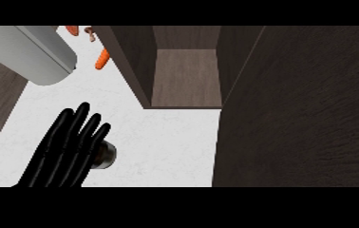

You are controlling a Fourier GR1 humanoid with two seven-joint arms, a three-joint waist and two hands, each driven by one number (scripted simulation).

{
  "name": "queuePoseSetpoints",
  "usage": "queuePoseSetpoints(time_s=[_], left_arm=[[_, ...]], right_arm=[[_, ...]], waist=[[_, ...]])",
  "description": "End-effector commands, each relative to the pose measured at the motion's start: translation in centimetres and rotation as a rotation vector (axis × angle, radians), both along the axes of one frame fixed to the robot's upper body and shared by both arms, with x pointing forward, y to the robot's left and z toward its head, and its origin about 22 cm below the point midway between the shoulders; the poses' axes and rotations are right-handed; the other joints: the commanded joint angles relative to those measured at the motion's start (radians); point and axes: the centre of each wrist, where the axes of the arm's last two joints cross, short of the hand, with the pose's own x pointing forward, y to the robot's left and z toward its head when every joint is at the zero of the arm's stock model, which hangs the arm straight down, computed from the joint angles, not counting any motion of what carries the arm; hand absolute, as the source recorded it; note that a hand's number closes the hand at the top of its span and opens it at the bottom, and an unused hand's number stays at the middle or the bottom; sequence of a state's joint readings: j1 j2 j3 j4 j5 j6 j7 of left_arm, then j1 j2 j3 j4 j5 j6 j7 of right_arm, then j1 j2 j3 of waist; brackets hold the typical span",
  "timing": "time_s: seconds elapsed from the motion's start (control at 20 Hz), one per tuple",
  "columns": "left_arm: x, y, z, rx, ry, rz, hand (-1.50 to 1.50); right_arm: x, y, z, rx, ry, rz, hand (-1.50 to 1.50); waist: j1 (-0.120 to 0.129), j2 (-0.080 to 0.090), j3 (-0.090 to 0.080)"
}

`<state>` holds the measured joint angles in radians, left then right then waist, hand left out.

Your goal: Pick up the wine, place it into the cabinet and close the cabinet

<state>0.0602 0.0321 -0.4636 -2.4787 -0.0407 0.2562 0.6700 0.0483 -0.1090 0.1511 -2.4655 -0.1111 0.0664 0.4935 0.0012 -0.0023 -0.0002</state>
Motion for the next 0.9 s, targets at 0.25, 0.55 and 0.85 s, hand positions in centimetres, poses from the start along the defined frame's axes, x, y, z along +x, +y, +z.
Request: queuePoseSetpoints(time_s=[0.25, 0.55, 0.85], left_arm=[[-2.3, 3.4, 2.2, 0.032, -0.054, 0.078, -1.5], [-0.2, 4.7, 1.1, 0.022, -0.054, 0.134, -1.5], [1.1, 7.7, 0.3, 0.037, -0.009, 0.188, -1.5]], right_arm=[[-2.7, -0.7, 2.4, 0.009, -0.043, -0.015, -1.5], [-1.9, -0.1, 2.3, 0.025, -0.05, -0.012, -1.5], [-2.1, -0.1, 3.0, 0.015, -0.04, -0.023, -1.5]], waist=[[0.0, -0.001, -0.001], [0.0, 0.0, -0.001], [0.001, 0.001, -0.001]])
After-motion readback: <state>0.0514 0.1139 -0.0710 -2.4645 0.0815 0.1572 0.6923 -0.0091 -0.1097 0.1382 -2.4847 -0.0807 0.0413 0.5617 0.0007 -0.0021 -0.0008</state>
